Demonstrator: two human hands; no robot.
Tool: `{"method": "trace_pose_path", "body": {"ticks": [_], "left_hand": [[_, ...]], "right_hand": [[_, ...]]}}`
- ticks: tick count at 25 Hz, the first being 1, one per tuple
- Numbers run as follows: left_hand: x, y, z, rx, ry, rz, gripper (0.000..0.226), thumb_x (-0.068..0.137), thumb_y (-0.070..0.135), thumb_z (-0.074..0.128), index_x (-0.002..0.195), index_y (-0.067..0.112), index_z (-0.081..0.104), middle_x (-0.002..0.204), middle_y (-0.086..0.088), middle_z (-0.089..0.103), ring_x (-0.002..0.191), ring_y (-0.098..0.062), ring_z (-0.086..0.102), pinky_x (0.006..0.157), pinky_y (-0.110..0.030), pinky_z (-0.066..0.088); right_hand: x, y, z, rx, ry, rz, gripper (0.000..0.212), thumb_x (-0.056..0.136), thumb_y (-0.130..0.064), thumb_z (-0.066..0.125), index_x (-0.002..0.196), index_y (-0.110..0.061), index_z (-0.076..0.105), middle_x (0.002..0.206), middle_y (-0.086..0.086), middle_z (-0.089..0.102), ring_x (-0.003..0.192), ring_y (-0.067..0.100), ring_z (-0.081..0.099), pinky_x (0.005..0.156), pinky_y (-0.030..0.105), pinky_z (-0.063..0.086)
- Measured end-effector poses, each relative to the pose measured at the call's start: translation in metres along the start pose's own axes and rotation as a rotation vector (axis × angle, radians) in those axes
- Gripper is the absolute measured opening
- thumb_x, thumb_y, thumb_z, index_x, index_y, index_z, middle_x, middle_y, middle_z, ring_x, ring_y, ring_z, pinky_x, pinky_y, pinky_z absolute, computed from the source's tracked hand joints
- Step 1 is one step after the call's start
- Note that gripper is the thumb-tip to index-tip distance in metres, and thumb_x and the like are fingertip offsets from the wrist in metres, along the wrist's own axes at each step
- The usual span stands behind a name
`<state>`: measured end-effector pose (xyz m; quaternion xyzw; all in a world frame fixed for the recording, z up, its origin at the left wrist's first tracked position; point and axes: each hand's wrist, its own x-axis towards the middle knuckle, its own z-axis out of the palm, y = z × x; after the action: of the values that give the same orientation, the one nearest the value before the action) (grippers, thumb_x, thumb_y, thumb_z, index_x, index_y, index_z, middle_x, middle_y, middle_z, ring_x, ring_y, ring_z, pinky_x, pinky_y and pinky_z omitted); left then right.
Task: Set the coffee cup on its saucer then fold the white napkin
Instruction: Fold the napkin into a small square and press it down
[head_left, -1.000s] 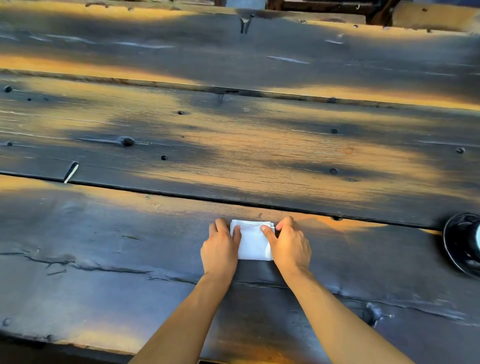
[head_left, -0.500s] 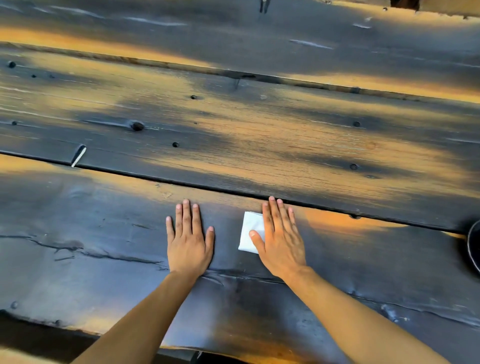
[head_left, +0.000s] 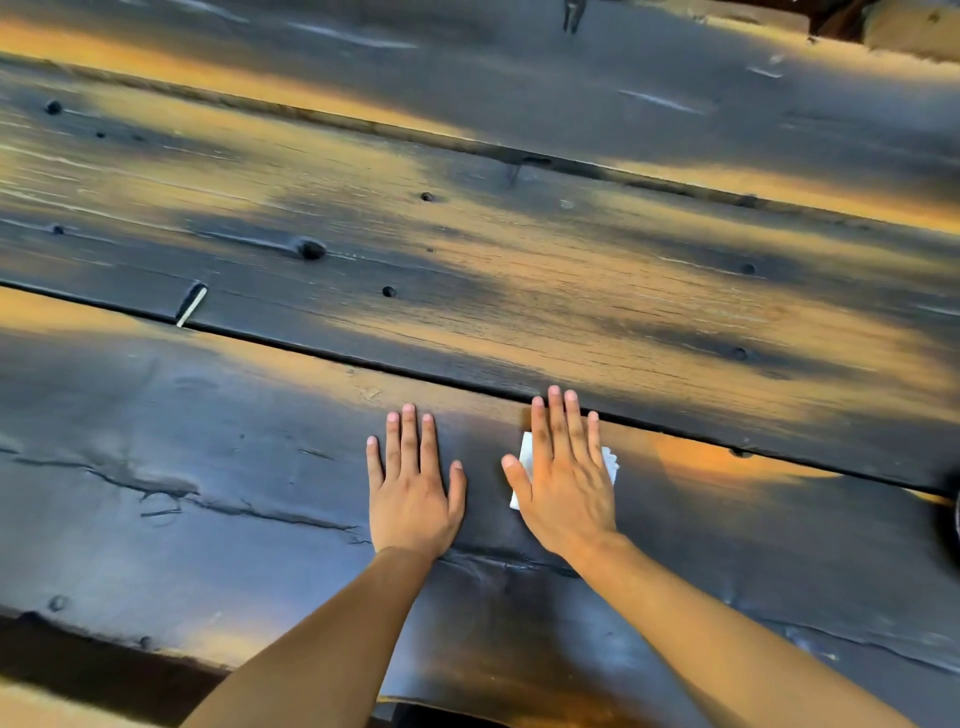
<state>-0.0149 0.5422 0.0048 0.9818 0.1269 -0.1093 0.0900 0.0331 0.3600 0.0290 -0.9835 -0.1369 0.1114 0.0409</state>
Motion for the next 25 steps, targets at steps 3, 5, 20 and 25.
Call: {"method": "trace_pose_path", "body": {"ticks": [3, 5, 20, 25], "left_hand": [[0.002, 0.000, 0.001, -0.007, 0.022, 0.005, 0.073, 0.100, 0.049, 0.030, 0.159, 0.010, 0.015, 0.168, -0.011, 0.007, 0.156, -0.026, 0.000, 0.124, -0.054, 0.009], [0.004, -0.001, 0.004, 0.003, 0.028, 0.016, 0.073, 0.099, 0.049, 0.031, 0.159, 0.010, 0.015, 0.168, -0.012, 0.008, 0.156, -0.026, 0.000, 0.124, -0.054, 0.008], [0.004, -0.003, 0.003, 0.017, 0.004, 0.016, 0.072, 0.100, 0.049, 0.029, 0.159, 0.011, 0.014, 0.168, -0.012, 0.008, 0.156, -0.027, -0.001, 0.125, -0.055, 0.007], [0.002, -0.002, 0.002, 0.014, -0.001, 0.003, 0.072, 0.100, 0.049, 0.028, 0.159, 0.011, 0.015, 0.168, -0.012, 0.007, 0.156, -0.026, -0.001, 0.124, -0.055, 0.009]], "right_hand": [[0.011, -0.013, 0.008, 0.008, -0.052, 0.005, 0.082, 0.100, -0.058, 0.026, 0.158, -0.003, 0.011, 0.167, 0.018, 0.003, 0.156, 0.032, -0.002, 0.124, 0.054, 0.013], [0.012, -0.011, 0.015, -0.024, -0.061, 0.006, 0.084, 0.099, -0.059, 0.027, 0.158, -0.003, 0.008, 0.167, 0.017, 0.001, 0.156, 0.032, -0.004, 0.125, 0.054, 0.010], [-0.005, 0.039, 0.023, -0.044, 0.010, -0.080, 0.078, 0.098, -0.052, 0.035, 0.157, -0.002, 0.021, 0.166, 0.017, 0.015, 0.155, 0.029, 0.011, 0.125, 0.049, 0.015], [-0.003, 0.022, 0.005, -0.075, 0.025, -0.009, 0.078, 0.094, -0.045, 0.037, 0.156, 0.000, 0.022, 0.166, 0.019, 0.014, 0.155, 0.032, 0.007, 0.125, 0.054, 0.007]]}}
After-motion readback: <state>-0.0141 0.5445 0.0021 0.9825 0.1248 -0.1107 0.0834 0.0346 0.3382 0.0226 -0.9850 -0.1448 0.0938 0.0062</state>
